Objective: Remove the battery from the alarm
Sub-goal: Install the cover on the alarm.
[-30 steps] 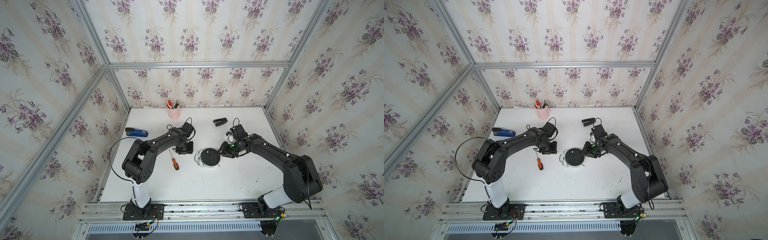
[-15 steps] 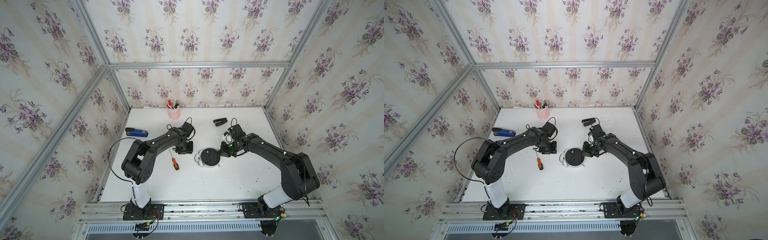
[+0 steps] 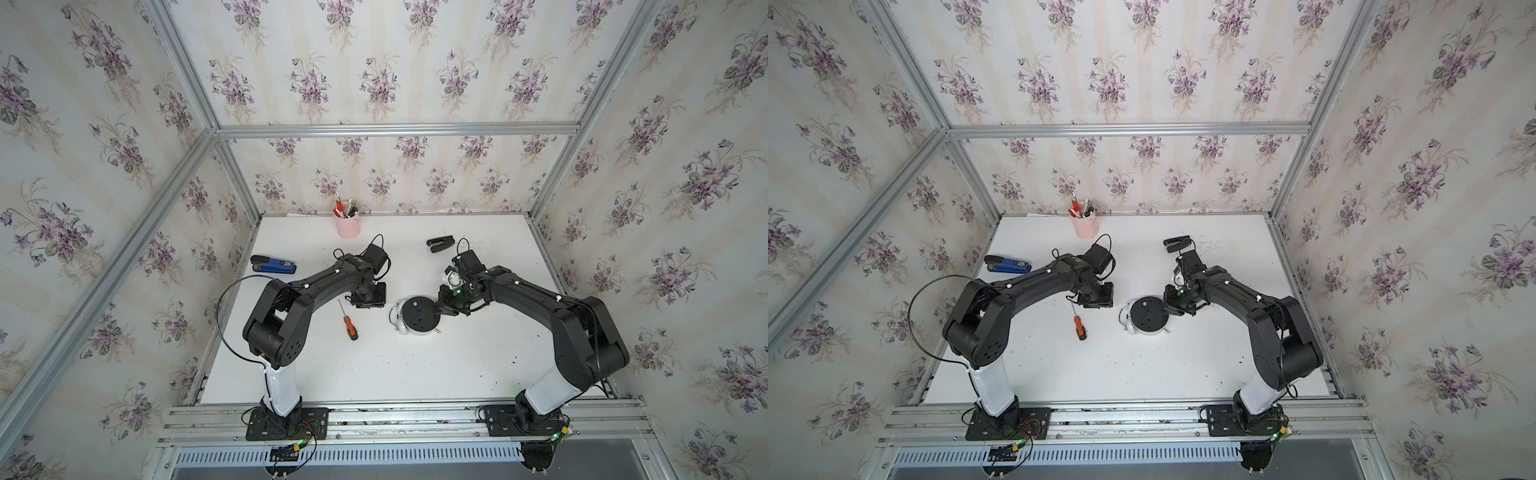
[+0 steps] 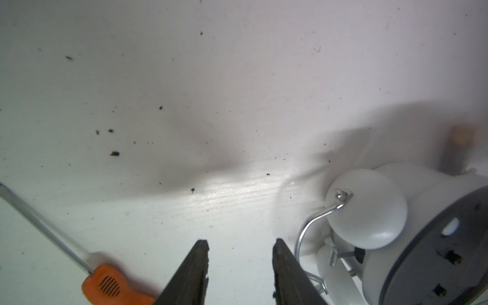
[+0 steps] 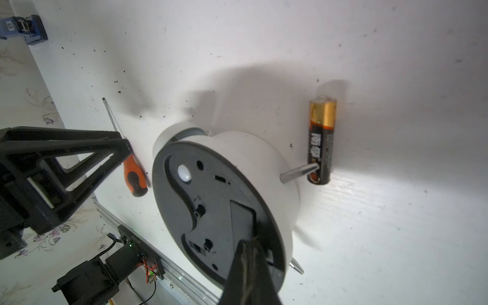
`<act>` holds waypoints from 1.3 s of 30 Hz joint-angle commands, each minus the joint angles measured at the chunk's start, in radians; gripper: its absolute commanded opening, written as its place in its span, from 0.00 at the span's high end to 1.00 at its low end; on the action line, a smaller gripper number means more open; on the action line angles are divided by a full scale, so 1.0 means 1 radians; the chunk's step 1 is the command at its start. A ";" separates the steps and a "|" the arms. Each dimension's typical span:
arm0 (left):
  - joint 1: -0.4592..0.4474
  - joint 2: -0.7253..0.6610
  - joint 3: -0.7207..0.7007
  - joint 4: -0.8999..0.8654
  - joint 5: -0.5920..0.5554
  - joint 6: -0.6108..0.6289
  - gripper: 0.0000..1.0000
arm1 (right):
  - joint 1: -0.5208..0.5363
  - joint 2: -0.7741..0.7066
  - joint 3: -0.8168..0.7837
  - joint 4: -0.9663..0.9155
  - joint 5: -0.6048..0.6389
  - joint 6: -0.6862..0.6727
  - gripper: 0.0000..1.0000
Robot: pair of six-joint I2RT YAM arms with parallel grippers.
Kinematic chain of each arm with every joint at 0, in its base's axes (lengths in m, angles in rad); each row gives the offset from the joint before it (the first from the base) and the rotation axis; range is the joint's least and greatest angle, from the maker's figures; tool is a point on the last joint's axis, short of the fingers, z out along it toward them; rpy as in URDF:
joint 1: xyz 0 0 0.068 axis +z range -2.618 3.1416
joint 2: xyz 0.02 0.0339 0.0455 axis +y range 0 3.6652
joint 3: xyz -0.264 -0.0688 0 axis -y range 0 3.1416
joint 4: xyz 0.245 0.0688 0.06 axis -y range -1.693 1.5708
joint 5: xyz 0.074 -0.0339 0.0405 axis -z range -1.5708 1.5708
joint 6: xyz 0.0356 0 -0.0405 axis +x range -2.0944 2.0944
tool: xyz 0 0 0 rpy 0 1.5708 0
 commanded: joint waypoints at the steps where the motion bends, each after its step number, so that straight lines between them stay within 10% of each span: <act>1: 0.001 -0.007 -0.003 -0.008 -0.009 0.012 0.56 | 0.008 0.011 0.002 0.003 0.019 0.003 1.00; 32: 0.003 -0.111 0.004 -0.024 -0.021 -0.014 0.46 | 0.010 -0.094 0.006 0.023 -0.016 0.029 0.99; 39: 0.005 -0.146 -0.038 -0.003 0.010 -0.046 0.26 | -0.041 -0.134 0.025 0.019 -0.053 0.014 0.59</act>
